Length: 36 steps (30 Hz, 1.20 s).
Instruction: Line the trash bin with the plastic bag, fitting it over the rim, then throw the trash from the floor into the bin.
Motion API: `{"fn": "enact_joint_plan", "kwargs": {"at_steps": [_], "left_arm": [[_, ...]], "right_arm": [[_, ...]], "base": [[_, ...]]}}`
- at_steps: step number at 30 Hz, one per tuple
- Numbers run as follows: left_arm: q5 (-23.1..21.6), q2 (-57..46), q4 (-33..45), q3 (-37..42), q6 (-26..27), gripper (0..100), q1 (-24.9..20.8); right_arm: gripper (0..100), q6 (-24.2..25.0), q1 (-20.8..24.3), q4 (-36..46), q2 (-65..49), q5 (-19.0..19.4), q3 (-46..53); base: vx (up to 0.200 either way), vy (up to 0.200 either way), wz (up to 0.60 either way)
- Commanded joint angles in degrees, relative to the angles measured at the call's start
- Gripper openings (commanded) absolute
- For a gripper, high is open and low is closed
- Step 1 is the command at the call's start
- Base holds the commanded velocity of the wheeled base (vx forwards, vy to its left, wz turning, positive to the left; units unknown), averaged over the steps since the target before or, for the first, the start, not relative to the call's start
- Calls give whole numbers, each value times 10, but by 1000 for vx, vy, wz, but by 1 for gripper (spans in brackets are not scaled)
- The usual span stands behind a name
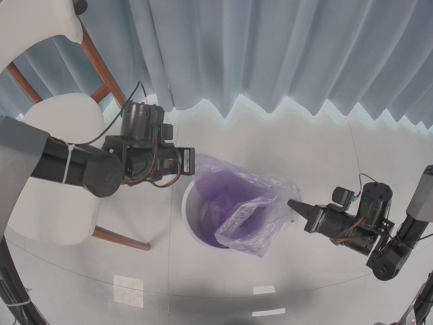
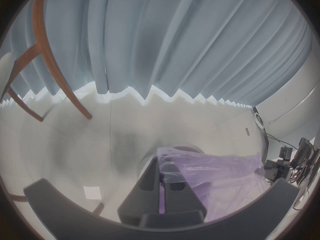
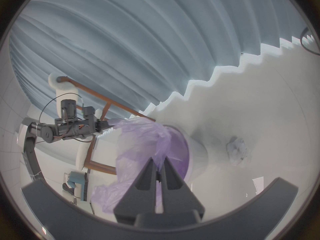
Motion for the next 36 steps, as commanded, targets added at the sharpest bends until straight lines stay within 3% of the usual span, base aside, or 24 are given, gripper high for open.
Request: {"fn": "enact_joint_plan", "kwargs": {"at_steps": [1,16,30,31,36], "left_arm": [[8,44,18,-87,2,0,-1],[26,119,58,-209,22,0,1],[28,140,58,-241,32,0,0],[28,140,58,-242,31,0,0],[28,142,58,-258,31,0,1]], "right_arm": [[0,-3,-58,53,-4,9,-60],[0,-14,-125,137,6,23,-126],[0,-106,-180,100,101,23,-164],[100,-108,-183,94,102,23,-166],[100,-71,-183,91,67,31,-120]], "base": [[0,0,0],[0,0,0],[0,0,0],[0,0,0],[0,0,0]]}}
